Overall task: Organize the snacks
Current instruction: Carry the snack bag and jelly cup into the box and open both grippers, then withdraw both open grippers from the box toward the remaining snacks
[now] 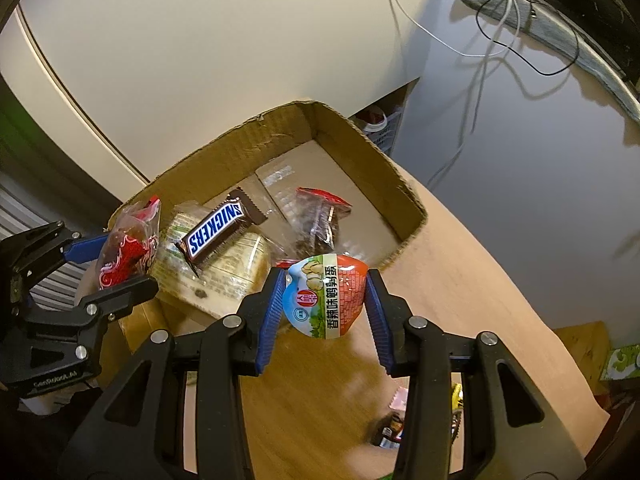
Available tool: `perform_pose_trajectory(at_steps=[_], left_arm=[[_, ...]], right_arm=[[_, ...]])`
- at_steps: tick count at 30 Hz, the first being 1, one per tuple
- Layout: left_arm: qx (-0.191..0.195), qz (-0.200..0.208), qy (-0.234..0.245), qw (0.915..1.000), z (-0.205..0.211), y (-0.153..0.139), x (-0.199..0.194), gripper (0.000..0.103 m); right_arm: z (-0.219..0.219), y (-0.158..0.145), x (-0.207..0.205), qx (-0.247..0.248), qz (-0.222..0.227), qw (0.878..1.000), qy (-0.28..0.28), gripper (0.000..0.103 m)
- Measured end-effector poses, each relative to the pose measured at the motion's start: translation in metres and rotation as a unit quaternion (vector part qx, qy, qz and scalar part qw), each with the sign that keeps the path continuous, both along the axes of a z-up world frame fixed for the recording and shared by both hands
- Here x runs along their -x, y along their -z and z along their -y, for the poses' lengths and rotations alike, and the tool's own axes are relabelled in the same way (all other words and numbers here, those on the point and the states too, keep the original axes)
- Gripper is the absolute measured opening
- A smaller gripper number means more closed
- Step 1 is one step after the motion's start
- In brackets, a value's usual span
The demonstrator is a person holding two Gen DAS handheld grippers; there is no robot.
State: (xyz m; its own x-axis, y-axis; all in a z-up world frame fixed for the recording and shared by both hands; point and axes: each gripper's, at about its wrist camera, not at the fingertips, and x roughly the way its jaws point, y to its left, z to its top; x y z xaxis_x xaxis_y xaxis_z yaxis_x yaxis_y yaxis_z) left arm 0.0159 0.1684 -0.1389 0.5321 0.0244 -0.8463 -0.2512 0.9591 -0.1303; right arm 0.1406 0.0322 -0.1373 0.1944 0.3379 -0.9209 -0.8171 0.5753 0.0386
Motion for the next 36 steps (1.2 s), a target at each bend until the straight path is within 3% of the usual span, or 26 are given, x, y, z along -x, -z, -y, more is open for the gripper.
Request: perform_pose_trajectory(at_steps=[12, 14, 16, 19, 24, 36], left_arm=[[-0.001, -0.003, 0.001, 1.0, -0.002, 0.002, 0.001, 0.051], [-0.002, -0.004, 0.001, 1.0, -0.002, 0.002, 0.0, 0.054], [-0.002, -0.003, 0.002, 1.0, -0.002, 0.001, 0.0, 0.057], [-0.006, -0.004, 0.001, 1.0, -0.002, 0.001, -0.001, 0.059], [-0.014, -0.005, -0.001, 0.9999, -0.002, 0.001, -0.002, 0.065], [-0.022, -0.002, 0.01, 0.9997, 0.009, -0.003, -0.006, 0.066]], right_arm=[[-0.014, 0.006, 0.001, 0.003, -0.006, 1.0, -0.004, 0.045], [-0.015, 0.006, 0.001, 0.005, -0.003, 1.0, -0.003, 0.05], [-0.015, 0.004, 0.002, 0.005, 0.002, 1.0, -0.003, 0.069], [-0.015, 0.0, 0.002, 0.001, 0.011, 1.0, -0.001, 0.076], [-0.014, -0.001, -0.001, 0.001, 0.008, 1.0, 0.005, 0.079], [0.009, -0.003, -0.004, 0.008, 0.016, 0.999, 0.031, 0.079]])
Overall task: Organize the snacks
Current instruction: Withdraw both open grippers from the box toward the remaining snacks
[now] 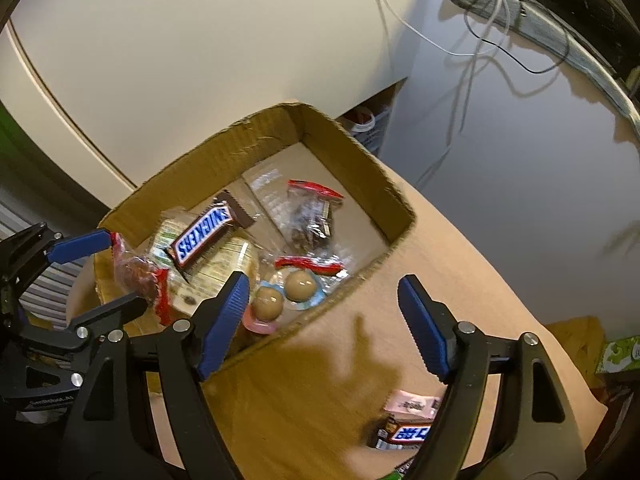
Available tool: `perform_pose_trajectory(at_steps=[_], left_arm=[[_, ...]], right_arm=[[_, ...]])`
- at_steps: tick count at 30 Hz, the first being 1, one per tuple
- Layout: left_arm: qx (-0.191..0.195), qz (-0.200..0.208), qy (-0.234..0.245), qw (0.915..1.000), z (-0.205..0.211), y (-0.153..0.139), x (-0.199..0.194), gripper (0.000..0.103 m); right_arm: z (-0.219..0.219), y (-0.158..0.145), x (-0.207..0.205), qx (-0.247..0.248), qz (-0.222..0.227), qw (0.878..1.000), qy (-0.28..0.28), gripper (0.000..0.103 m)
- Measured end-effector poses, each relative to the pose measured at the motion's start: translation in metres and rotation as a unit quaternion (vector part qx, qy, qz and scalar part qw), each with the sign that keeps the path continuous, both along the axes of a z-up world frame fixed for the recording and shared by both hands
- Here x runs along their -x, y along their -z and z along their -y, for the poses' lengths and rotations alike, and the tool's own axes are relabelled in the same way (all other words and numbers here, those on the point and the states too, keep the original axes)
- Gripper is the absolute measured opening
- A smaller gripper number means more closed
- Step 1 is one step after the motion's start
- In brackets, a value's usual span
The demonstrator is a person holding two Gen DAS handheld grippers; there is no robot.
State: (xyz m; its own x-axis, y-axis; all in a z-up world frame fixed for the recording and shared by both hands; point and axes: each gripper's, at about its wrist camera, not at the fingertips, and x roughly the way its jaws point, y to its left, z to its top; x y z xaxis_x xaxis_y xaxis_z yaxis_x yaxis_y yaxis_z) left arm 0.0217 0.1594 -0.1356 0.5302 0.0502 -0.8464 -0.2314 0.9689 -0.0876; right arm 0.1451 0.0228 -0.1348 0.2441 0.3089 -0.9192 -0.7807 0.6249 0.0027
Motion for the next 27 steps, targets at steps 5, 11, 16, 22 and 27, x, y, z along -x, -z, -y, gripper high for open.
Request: perform_pose_trajectory(at_steps=[5, 11, 16, 22, 27], left_arm=[[0.004, 0.003, 0.013, 0.9999, 0.01, -0.003, -0.006, 0.066], [0.012, 0.009, 0.043, 0.999, 0.034, -0.006, -0.017, 0.066], [0.018, 0.009, 0.078, 0.9968, 0.06, -0.005, -0.027, 0.066], [0.023, 0.0, 0.124, 0.9921, 0.093, 0.0, -0.04, 0.066], [0.027, -0.01, 0.155, 0.9874, 0.117, 0.007, -0.048, 0.064]], right_arm=[[0.032, -0.007, -0.01, -0.012, -0.003, 0.999, 0.032, 0.079], [0.086, -0.011, -0.023, -0.014, -0.016, 0.996, 0.083, 0.079], [0.128, -0.012, -0.023, -0.009, -0.02, 0.994, 0.111, 0.08], [0.179, -0.005, -0.018, -0.001, -0.028, 0.988, 0.149, 0.08], [0.21, 0.008, -0.005, 0.006, -0.042, 0.985, 0.17, 0.079]])
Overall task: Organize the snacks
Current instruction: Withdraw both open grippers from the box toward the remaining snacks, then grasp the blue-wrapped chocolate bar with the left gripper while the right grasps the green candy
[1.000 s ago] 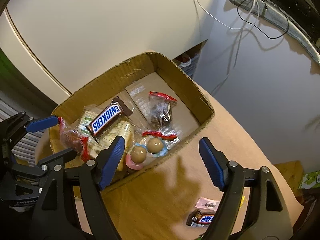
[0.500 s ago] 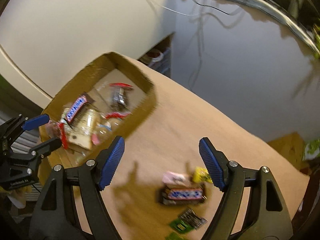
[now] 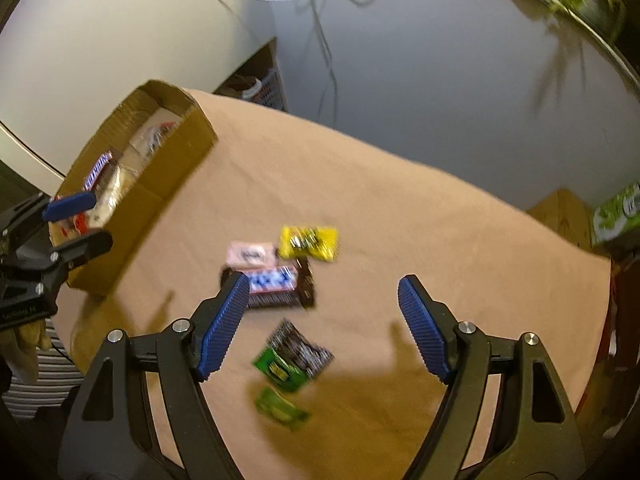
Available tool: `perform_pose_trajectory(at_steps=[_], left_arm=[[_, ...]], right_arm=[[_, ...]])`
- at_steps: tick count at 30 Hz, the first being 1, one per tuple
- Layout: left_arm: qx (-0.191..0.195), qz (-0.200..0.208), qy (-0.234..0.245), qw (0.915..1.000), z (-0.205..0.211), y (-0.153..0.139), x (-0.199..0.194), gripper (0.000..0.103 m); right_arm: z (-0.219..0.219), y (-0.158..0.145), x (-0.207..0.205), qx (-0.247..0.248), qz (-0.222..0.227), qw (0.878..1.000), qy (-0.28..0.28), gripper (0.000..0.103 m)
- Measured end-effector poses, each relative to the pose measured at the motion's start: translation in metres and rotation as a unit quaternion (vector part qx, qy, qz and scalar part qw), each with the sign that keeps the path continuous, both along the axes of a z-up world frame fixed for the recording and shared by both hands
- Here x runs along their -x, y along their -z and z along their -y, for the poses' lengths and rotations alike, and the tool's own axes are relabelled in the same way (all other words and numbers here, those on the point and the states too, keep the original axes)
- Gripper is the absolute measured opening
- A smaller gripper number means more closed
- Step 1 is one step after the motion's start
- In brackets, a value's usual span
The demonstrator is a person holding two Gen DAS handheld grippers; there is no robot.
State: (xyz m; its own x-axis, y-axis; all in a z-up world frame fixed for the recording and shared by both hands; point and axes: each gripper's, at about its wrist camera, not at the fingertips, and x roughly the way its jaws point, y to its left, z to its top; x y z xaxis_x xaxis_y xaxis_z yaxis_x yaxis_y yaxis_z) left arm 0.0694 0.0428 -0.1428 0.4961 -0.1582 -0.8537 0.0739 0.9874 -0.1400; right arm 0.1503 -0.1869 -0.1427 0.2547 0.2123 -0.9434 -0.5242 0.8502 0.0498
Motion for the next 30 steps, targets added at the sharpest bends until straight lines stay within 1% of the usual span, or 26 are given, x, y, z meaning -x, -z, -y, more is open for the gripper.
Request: perform_pose_trajectory(at_steps=[5, 10, 11, 12, 13, 17, 22, 27, 30], left_arm=[[0.004, -0.013, 0.03, 0.9995, 0.018, 0.008, -0.006, 0.055], [0.004, -0.027, 0.064, 0.9976, 0.037, 0.016, -0.009, 0.05], [0.005, -0.03, 0.072, 0.9969, 0.043, 0.018, -0.011, 0.047], [0.005, -0.033, 0.078, 0.9964, 0.047, 0.02, -0.012, 0.046], [0.005, -0.038, 0.089, 0.9953, 0.053, 0.022, -0.014, 0.046], [-0.005, -0.053, 0.123, 0.9909, 0.071, 0.033, -0.022, 0.046], [-0.027, -0.064, 0.159, 0.9848, 0.089, 0.045, -0.033, 0.046], [-0.05, -0.069, 0.182, 0.9796, 0.1, 0.054, -0.039, 0.046], [-0.056, -0.072, 0.184, 0.9786, 0.103, 0.059, -0.043, 0.046]], right_arm=[[0.015, 0.015, 0.022, -0.001, -0.015, 1.0, -0.003, 0.079], [0.02, 0.027, 0.05, -0.002, -0.03, 0.999, -0.04, 0.079], [0.02, 0.03, 0.056, 0.0, -0.034, 0.998, -0.05, 0.079], [0.019, 0.033, 0.061, 0.002, -0.038, 0.997, -0.06, 0.076], [0.018, 0.036, 0.064, 0.004, -0.042, 0.997, -0.065, 0.071], [0.016, 0.048, 0.074, 0.009, -0.057, 0.995, -0.086, 0.065], [0.013, 0.054, 0.078, 0.004, -0.066, 0.992, -0.104, 0.056], [0.011, 0.058, 0.083, 0.004, -0.067, 0.99, -0.127, 0.053], [0.008, 0.061, 0.084, 0.012, -0.067, 0.988, -0.141, 0.052]])
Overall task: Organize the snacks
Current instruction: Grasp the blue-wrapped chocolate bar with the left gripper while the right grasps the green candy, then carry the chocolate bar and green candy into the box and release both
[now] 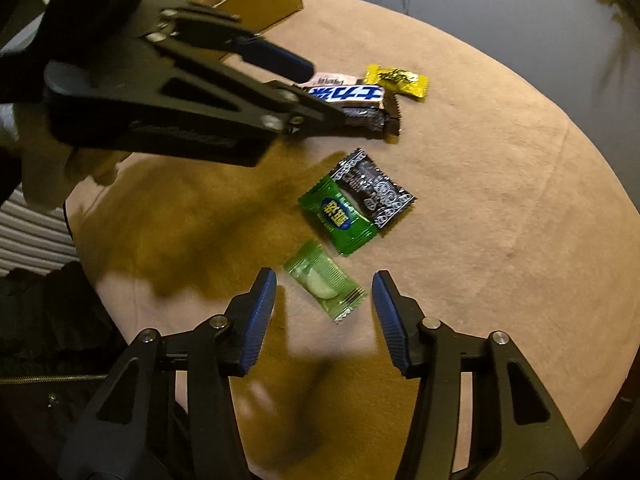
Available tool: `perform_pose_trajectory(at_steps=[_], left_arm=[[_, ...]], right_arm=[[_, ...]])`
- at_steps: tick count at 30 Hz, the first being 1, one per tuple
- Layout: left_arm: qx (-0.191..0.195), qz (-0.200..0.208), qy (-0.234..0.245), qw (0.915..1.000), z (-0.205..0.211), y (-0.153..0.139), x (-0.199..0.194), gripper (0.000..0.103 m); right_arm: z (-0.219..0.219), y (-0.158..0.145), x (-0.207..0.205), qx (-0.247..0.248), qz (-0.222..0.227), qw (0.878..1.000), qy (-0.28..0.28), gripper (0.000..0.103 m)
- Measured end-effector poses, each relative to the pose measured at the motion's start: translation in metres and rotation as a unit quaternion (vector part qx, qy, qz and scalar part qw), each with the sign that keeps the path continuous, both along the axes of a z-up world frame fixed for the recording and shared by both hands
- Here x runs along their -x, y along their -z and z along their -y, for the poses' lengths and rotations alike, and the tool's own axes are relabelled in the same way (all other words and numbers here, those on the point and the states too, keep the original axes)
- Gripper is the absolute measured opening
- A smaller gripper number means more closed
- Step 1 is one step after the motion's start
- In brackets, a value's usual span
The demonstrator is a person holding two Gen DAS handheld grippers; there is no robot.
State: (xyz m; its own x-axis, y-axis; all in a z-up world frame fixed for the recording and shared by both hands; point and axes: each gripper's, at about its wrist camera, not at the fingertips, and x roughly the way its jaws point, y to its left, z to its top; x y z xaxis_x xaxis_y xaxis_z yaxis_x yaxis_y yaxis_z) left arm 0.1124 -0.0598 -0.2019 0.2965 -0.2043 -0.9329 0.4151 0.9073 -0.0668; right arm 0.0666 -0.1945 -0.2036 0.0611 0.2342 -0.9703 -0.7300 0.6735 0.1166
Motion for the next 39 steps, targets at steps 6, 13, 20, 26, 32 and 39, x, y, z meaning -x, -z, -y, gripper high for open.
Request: perform_pose_trajectory(at_steps=[6, 13, 20, 26, 32, 39], left_arm=[[-0.003, -0.007, 0.006, 0.9999, -0.001, 0.009, -0.005, 0.04], [0.0, -0.006, 0.005, 1.0, 0.001, 0.013, -0.008, 0.029], [0.018, -0.006, -0.008, 0.9998, -0.002, 0.013, -0.008, 0.027], [0.04, -0.008, -0.021, 0.9989, -0.011, 0.008, -0.002, 0.027], [0.049, -0.001, -0.031, 0.9984, -0.02, 0.001, 0.004, 0.027], [0.059, 0.014, -0.052, 0.9968, -0.036, -0.012, 0.007, 0.027]], right_arm=[[-0.014, 0.007, 0.003, 0.014, 0.005, 1.0, -0.019, 0.046], [-0.023, 0.013, 0.004, 0.029, 0.007, 0.999, -0.037, 0.032], [-0.022, 0.009, -0.002, 0.019, 0.003, 1.0, -0.025, 0.011], [-0.01, 0.0, -0.003, 0.005, -0.001, 1.0, -0.011, 0.009], [0.005, -0.008, -0.013, -0.013, -0.003, 1.0, 0.012, 0.008], [0.02, -0.027, -0.023, -0.029, 0.008, 0.999, 0.03, 0.008]])
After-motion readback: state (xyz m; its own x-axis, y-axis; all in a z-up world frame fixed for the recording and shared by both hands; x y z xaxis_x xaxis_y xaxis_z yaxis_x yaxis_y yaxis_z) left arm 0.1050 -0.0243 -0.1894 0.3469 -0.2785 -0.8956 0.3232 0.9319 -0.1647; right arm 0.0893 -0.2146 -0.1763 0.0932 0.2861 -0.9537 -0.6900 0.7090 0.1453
